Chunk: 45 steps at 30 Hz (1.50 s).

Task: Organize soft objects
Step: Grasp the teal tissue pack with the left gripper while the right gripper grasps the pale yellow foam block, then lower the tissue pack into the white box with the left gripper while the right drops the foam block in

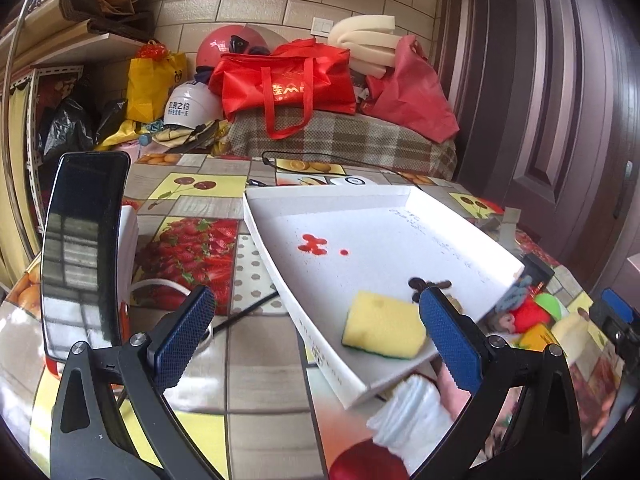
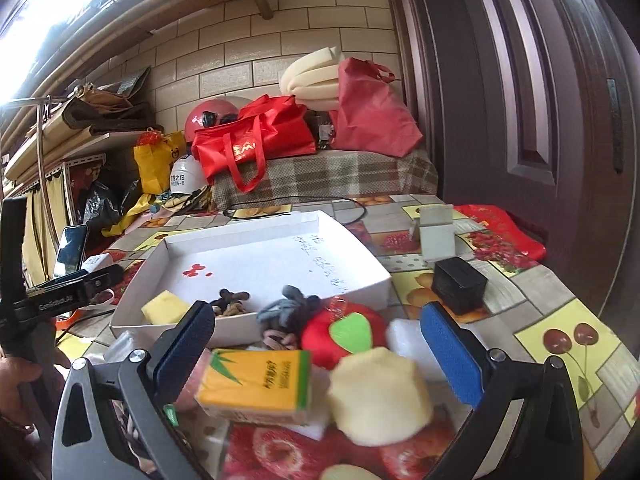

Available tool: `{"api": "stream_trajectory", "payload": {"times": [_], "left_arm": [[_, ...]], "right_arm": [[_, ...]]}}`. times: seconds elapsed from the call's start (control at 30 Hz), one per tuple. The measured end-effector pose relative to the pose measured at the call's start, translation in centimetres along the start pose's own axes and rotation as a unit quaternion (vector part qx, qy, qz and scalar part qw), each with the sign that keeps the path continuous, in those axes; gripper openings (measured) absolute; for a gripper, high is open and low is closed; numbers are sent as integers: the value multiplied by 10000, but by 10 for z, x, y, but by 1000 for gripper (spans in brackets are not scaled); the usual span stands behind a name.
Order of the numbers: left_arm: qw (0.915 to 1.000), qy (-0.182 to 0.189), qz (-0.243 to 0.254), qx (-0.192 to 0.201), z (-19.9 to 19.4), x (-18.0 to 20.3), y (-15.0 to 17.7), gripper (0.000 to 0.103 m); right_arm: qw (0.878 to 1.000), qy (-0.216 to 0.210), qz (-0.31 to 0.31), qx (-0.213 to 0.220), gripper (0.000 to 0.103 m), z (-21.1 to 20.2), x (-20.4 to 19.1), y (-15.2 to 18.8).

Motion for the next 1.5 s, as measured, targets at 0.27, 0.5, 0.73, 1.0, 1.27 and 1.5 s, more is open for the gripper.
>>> {"api": "stream_trajectory", "payload": {"times": [0.27, 0.5, 0.73, 1.0, 1.27, 1.5], "left_arm": [[9890, 918, 1049, -500, -62, 53, 45, 103], [9672, 1821, 1297, -1207, -90, 81, 72, 103], [9383, 1983, 1995, -2013, -74, 119, 98, 102], [9353, 1966, 1862, -2277, -60, 120, 99, 99], [9382, 1919, 1999, -2071, -68, 122, 95, 49], [9665, 1494, 1801, -1057, -103, 103, 74, 49]], "right_arm": [[9974, 358, 439, -457, 103, -20, 63, 3], [9928, 112, 537, -1067, 103, -15, 77, 13], [9852, -2, -802, -1513, 102, 4, 24, 32], [9755, 119, -660, -2097, 94, 39, 30, 38], [9769, -213, -570, -2050, 31, 25, 31, 38], [9946, -650, -302, -749, 20, -36, 38, 14]]}}
Point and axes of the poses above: each gripper's, at about its wrist camera, not at the fingertips, and z roughly the way its jaws point, x to its right, y to its underside, the point moved 4 cm from there along z, roughly the way its jaws point, and after that the axes turned 10 degrees about z, right-handed, at the moved point
